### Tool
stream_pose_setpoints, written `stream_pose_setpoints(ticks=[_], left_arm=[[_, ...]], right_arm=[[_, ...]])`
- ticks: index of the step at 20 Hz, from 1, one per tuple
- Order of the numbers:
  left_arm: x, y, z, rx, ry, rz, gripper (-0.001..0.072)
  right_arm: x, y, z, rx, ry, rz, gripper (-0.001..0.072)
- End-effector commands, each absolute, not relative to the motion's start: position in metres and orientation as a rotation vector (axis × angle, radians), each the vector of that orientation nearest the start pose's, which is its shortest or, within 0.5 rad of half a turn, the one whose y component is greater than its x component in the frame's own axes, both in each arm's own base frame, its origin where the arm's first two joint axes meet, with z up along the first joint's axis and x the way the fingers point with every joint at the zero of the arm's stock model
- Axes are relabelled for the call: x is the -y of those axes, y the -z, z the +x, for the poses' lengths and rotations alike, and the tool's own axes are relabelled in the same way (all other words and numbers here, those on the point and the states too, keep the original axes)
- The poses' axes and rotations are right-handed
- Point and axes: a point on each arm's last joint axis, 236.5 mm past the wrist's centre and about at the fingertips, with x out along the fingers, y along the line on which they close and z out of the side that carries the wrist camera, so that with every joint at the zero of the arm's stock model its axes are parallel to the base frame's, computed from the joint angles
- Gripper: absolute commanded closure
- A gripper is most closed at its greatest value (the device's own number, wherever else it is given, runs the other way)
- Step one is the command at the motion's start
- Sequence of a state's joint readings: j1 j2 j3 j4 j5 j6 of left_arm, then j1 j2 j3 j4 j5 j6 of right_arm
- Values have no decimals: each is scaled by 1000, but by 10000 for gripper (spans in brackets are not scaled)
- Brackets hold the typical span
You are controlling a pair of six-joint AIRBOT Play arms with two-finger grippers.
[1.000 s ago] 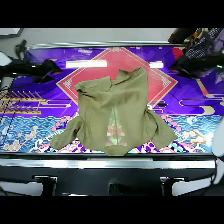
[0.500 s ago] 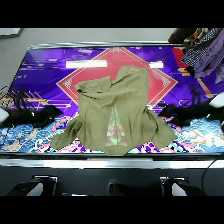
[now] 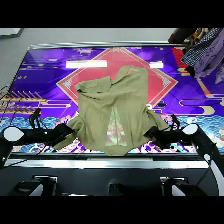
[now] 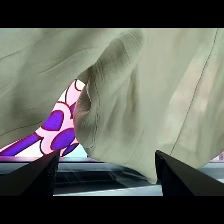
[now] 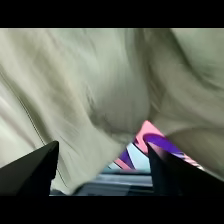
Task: Fold the clothes and pants, and hang the long-sleeved shirts on hangers.
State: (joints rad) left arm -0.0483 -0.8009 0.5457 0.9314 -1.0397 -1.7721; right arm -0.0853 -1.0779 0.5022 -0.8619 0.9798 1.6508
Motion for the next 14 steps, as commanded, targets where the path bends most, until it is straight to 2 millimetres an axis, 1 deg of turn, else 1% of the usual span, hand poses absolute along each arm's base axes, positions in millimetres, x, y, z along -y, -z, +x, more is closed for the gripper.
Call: stream_pose_setpoints(ticks=[1,2,3,4,6,9,12,14], left_arm=[[139,16,246,-1311,185,-765,26],[141,20,244,-1330,185,-761,27],[144,25,242,-1354,185,-757,26],[147,31,240,-1382,186,-750,27],[156,43,233,-1440,182,-743,26],[168,60,225,-1508,183,-714,26],[179,73,230,-1501,165,-710,26],[190,76,236,-1473,176,-706,26]], right_arm=[[-115,97,271,-1414,-3,1022,189],[-116,102,270,-1429,0,1025,342],[-116,106,267,-1448,-3,1021,552],[-117,106,266,-1456,-5,1021,685],[-119,102,263,-1462,-20,1020,682],[-122,90,263,-1443,-51,1011,682],[-125,82,259,-1445,-78,1007,681],[-128,79,255,-1462,-92,1007,681]])
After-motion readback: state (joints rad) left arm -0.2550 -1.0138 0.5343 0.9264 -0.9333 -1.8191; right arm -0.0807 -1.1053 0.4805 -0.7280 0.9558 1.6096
